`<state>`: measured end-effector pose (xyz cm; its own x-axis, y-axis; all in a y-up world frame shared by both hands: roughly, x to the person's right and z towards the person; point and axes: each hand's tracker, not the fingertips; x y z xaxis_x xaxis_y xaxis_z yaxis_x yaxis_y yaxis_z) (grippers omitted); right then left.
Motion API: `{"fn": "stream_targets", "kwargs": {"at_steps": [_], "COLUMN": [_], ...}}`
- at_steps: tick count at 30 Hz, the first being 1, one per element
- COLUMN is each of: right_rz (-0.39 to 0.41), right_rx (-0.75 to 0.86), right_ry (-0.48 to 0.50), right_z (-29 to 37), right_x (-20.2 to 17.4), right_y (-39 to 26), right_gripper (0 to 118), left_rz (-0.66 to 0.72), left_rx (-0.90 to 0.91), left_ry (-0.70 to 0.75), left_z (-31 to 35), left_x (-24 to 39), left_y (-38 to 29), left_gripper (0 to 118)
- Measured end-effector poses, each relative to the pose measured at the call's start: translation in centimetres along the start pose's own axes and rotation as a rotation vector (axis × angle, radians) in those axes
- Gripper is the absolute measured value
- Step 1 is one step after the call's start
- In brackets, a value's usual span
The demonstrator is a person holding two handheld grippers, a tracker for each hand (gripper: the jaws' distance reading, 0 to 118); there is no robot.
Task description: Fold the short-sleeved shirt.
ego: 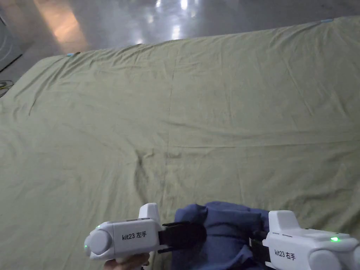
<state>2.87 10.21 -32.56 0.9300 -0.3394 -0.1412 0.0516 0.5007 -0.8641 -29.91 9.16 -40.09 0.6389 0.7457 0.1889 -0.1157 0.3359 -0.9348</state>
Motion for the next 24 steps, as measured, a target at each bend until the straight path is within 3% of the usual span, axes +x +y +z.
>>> {"fn": "stream_targets", "kwargs": {"at_steps": [3,5,8,12,15,20,22,24], "right_rz": [0.010,0.032,0.070,0.093,0.078,0.012,-0.033,-0.046], "right_rx": [-0.001,0.033,0.076,0.106,0.094,0.057,0.010,0.002], "right_ry": [0.005,0.054,0.125,0.205,0.192,0.199,0.192,0.181], "right_z": [0.6,1.4,3.0,5.5,5.9,4.8,3.7,3.1], "right_x": [-0.2,-0.5,-1.0,-1.3,-1.1,-0.4,0.1,0.3], "right_y": [0.3,0.4,-0.1,-1.7,-2.4,-3.4,-3.7,-3.9], "right_gripper": [0,0,0,0,0,0,0,0], "left_rz": [0.024,0.140,0.081,0.069,0.109,0.218,0.286,0.344], "left_rx": [0.021,0.051,0.144,0.279,0.323,0.285,0.298,0.299], "left_ry": [-0.022,-0.092,-0.089,0.106,0.298,0.519,0.536,0.566], "left_z": [1.6,3.5,8.5,19.5,26.3,30.7,30.1,28.3], "left_x": [0.6,0.9,1.9,-1.4,-5.8,-11.9,-14.3,-16.0], "left_y": [0.3,0.9,1.8,4.9,7.3,9.7,10.0,10.1], "left_gripper": [33,33,33,33,33,33,40,65]}}
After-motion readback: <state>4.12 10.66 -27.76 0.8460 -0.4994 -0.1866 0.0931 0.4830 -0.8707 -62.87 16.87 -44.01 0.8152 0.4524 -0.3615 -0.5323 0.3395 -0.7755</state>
